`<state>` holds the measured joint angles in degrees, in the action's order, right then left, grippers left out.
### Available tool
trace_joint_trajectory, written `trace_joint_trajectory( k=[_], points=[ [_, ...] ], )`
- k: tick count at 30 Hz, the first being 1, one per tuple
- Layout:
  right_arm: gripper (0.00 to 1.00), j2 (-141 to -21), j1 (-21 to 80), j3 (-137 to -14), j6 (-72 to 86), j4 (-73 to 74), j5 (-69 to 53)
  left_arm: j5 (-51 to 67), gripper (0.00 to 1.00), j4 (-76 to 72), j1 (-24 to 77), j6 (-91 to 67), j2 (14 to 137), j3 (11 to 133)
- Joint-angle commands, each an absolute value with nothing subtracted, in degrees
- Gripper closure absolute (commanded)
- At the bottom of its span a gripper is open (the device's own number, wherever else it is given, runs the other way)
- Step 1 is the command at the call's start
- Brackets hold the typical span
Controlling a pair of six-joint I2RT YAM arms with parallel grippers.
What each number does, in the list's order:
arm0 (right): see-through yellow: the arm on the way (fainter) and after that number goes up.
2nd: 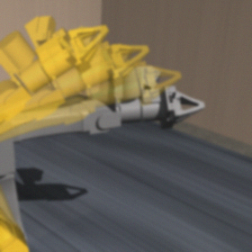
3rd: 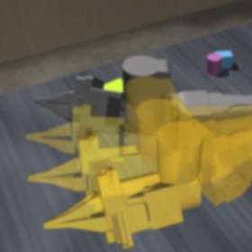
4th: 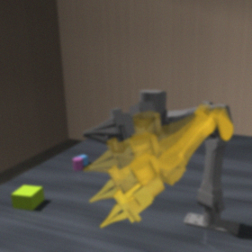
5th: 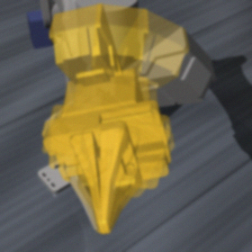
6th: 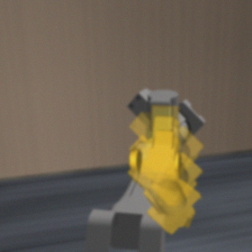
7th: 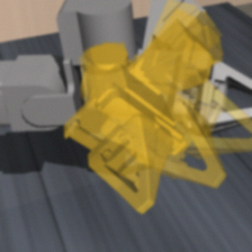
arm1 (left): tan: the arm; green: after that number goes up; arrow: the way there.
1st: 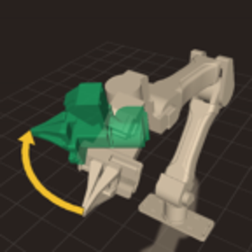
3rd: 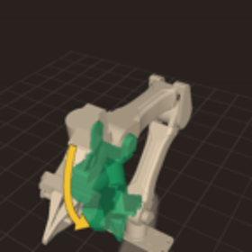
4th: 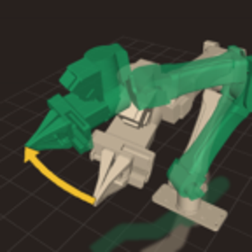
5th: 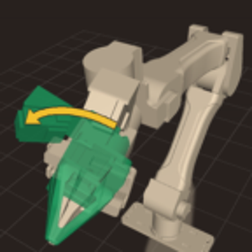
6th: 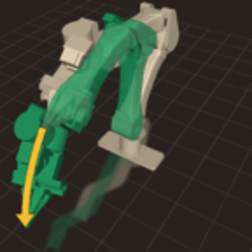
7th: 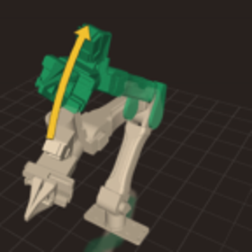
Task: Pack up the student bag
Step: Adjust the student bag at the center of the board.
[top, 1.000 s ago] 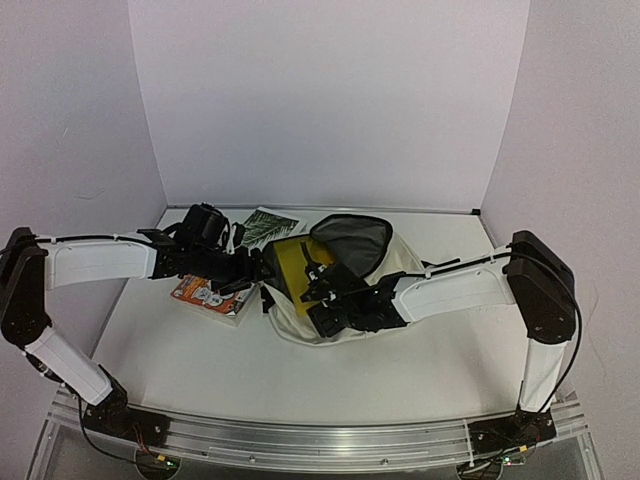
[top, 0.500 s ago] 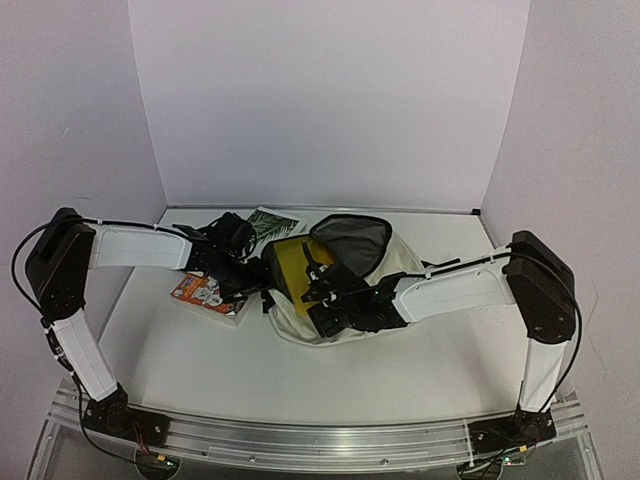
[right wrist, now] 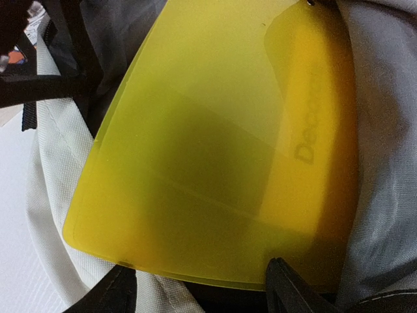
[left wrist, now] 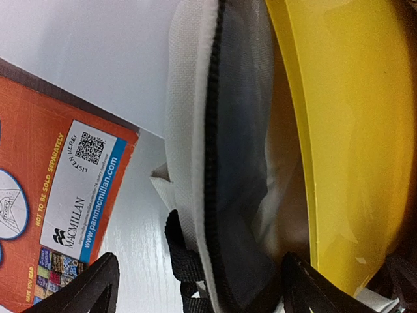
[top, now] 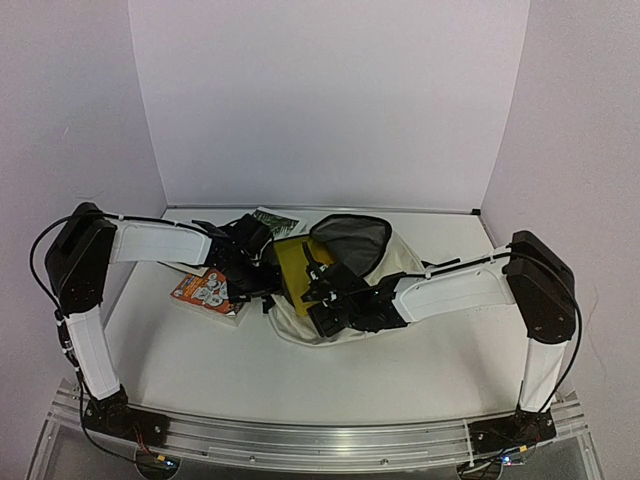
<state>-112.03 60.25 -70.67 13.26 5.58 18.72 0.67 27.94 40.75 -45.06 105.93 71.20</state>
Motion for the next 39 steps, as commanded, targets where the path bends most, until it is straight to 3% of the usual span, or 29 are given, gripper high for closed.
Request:
trace_joint_trajectory(
  k=[1,5,8,9,10,11,12,13,16,18,22,31,35,39],
  points=[
    [0.34,-111.31,59.59,-71.41,14.46,3.08,20.38,-2.65,0.13,30.32,40.78,-44.81,108.35,74.47],
    [0.34,-111.35,59.63,-71.37,14.91,3.08,20.58,-2.96,0.1,30.16,41.06,-45.25,109.78,75.98],
    [0.35,-111.43,59.56,-71.32,15.27,3.06,21.07,-2.66,0.17,30.29,41.55,-44.65,109.98,76.72],
    [0.39,-111.51,59.58,-71.4,15.44,3.08,21.32,-2.44,0.28,30.57,41.81,-44.33,109.89,76.73],
    [0.41,-111.53,59.58,-71.44,15.46,3.08,21.41,-2.35,0.31,30.71,41.82,-44.24,109.83,76.62],
    [0.44,-111.53,59.54,-71.49,15.62,3.03,21.53,-2.1,0.43,30.77,41.96,-44.05,109.43,76.29],
    [0.45,-111.53,59.57,-71.55,15.63,3.07,21.53,-2.02,0.46,30.72,41.99,-44.04,109.16,75.94],
    [0.51,-111.53,59.5,-71.7,15.91,3.08,21.69,-1.18,0.56,29.71,42.08,-43.72,108.33,74.66],
    [0.64,-111.62,59.03,-71.88,16.83,3.08,21.27,2.28,0.68,24.94,42.35,-42.83,105.3,71.29],
    [0.68,-111.62,58.51,-71.81,17.34,3.08,20.35,6.82,0.72,19.57,42.41,-41.2,102.62,67.11],
    [0.69,-112.01,57.77,-71.98,17.73,3.08,19.24,14.4,0.78,12.49,42.36,-39.45,98.59,62.39],
    [0.69,-112.68,55.83,-72.55,19.45,3.42,16.59,22.38,0.81,7.11,42.45,-34.07,92.93,55.92],
    [0.69,-113.02,55.83,-72.88,19.4,3.73,15.65,22.89,0.95,7.72,42.45,-32.63,93.14,55.99],
    [0.63,-110.89,55.82,-71.03,18.15,4.09,14.35,22.47,1.0,6.66,42.53,-33.03,92.48,55.29]
  ],
)
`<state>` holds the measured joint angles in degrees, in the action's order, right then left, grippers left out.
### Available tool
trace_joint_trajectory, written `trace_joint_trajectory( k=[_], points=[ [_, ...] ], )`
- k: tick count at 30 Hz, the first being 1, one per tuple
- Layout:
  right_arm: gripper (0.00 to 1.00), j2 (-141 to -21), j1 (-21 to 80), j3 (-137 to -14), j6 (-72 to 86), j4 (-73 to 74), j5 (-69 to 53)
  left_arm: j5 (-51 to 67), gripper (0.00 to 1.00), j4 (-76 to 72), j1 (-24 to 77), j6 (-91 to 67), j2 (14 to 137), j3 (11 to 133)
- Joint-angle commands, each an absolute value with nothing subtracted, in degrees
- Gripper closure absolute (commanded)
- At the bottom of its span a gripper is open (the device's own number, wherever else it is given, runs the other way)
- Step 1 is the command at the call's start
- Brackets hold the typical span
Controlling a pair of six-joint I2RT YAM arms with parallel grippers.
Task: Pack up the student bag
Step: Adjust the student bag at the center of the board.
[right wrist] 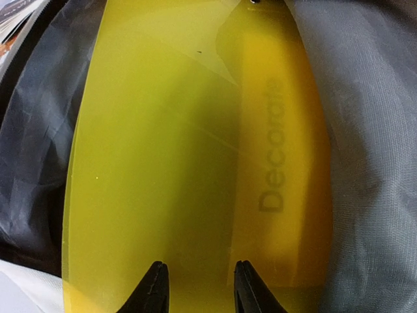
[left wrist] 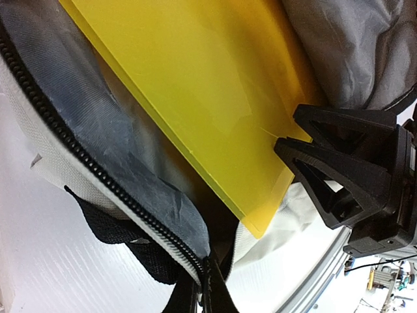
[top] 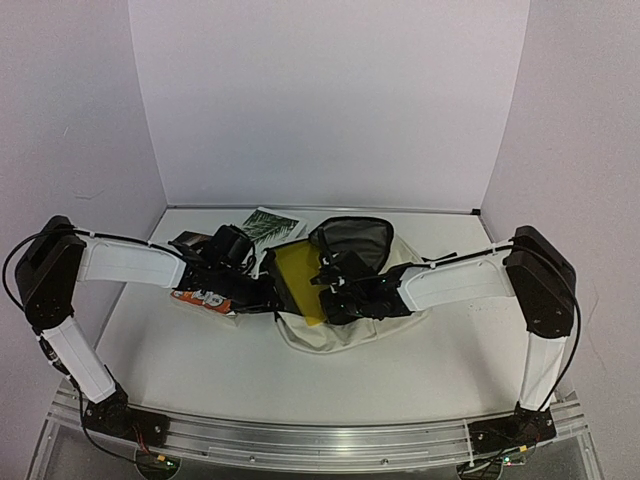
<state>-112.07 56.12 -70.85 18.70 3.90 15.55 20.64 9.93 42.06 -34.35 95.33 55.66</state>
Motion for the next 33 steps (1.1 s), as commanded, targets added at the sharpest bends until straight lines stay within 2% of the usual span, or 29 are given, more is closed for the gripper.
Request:
trace_joint_trajectory(
  k=[1,7,10,23,33],
  points=[
    [0.59,-109.6,55.81,-70.18,17.31,4.25,13.49,22.05,1.0,6.74,42.49,-33.25,92.25,55.16],
    [0.35,-101.2,56.29,-63.43,8.09,4.38,10.86,21.47,1.0,4.87,42.54,-34.11,89.96,53.9],
    [0.31,-100.15,56.34,-62.0,4.56,4.76,13.97,21.62,1.0,4.74,42.48,-33.55,89.41,53.71],
    [0.2,-100.01,60.42,-62.25,-3.46,9.53,24.7,20.06,1.0,8.25,42.45,-32.61,88.91,54.99],
    [0.19,-106.03,61.29,-66.83,-2.37,10.78,31.52,22.72,1.0,6.58,42.45,-31.19,88.56,54.62]
  ],
)
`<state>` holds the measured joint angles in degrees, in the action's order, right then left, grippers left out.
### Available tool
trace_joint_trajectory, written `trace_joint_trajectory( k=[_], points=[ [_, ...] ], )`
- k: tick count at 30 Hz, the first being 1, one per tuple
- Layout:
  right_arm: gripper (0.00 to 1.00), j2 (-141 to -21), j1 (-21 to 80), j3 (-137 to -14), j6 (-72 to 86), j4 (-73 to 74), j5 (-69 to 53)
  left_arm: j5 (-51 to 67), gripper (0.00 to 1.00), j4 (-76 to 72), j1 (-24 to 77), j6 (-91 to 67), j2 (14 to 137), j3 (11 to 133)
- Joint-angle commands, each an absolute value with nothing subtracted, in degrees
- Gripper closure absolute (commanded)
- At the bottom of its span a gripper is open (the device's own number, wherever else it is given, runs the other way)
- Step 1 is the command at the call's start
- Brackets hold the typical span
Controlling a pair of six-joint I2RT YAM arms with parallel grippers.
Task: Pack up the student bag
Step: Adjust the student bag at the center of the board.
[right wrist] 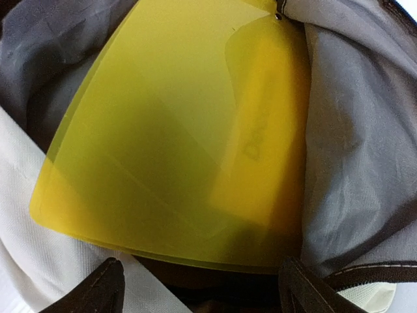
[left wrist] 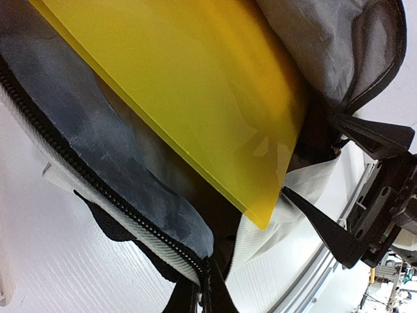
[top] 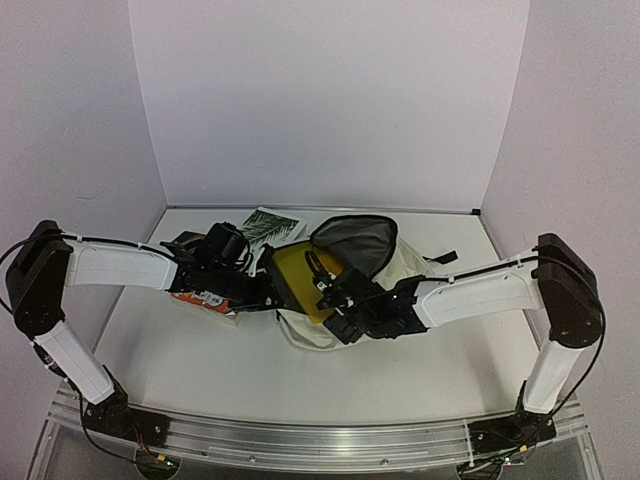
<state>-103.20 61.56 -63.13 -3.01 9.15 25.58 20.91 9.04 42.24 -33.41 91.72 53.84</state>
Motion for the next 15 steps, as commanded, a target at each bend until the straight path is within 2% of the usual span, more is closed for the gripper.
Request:
trace_joint_trajectory(
  k=[1,6,15],
  points=[
    [0.19,-106.83,61.26,-68.15,-1.66,10.52,31.29,24.7,1.0,5.73,42.5,-30.72,88.29,54.22],
    [0.2,-110.25,60.83,-73.67,1.6,9.84,30.53,31.03,1.0,4.64,42.54,-27.08,86.31,52.94],
    [0.25,-111.57,56.57,-77.72,7.58,9.78,25.47,33.27,1.0,10.71,42.53,-21.39,84.01,53.88]
  ],
)
